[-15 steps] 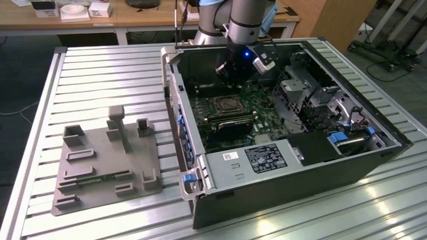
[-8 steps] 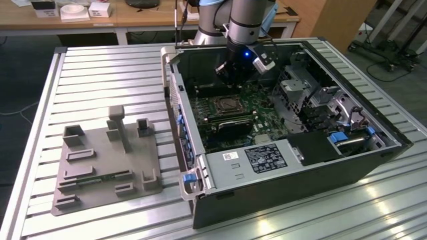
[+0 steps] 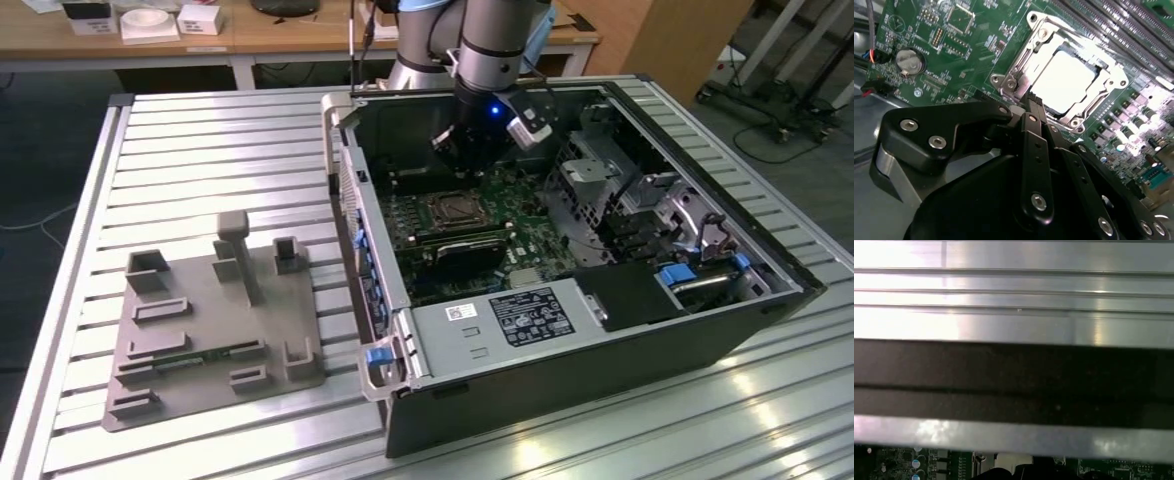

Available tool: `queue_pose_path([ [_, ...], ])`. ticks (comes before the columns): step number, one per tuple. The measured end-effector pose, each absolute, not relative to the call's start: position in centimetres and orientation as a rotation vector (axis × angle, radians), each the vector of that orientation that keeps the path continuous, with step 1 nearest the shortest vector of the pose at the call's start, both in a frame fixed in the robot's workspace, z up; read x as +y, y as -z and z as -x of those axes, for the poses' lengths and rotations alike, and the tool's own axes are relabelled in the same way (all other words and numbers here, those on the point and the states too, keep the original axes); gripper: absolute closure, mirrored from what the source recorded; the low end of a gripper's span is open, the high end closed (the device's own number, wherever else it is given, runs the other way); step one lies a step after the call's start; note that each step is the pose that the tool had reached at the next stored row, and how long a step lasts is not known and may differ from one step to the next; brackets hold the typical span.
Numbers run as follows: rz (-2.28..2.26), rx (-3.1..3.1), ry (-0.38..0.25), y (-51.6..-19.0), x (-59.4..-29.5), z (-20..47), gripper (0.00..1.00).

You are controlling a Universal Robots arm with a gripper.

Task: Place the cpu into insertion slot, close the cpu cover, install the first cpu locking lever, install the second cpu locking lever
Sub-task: 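Install the second cpu locking lever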

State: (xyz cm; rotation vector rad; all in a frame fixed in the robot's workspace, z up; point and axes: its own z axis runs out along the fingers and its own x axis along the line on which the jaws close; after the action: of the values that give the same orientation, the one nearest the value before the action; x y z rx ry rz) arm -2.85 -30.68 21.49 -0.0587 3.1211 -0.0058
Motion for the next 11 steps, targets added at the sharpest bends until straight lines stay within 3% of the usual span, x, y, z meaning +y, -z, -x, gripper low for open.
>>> queue_pose_path([
  [11, 0.059, 3.121, 0.006, -21.5, -33.1, 2.8, 0.89],
])
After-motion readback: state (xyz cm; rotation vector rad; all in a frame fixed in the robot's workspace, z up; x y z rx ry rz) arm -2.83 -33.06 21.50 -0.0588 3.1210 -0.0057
